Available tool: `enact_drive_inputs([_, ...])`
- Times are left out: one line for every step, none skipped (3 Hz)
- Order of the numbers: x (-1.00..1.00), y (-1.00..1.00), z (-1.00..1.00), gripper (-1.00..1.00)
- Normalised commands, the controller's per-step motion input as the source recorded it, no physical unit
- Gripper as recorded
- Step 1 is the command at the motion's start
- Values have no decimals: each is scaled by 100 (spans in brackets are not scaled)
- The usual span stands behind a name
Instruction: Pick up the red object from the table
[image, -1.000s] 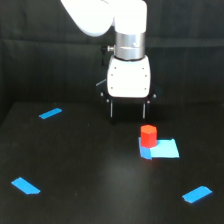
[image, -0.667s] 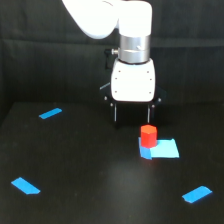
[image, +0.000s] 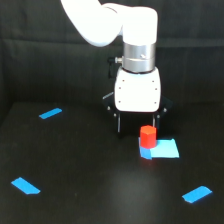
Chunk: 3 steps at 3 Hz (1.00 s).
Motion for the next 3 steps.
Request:
enact_drive_inputs([19, -67, -16, 100])
enact_drive_inputs([5, -34, -18, 72])
enact_drive_inputs([6, -15, -29, -39])
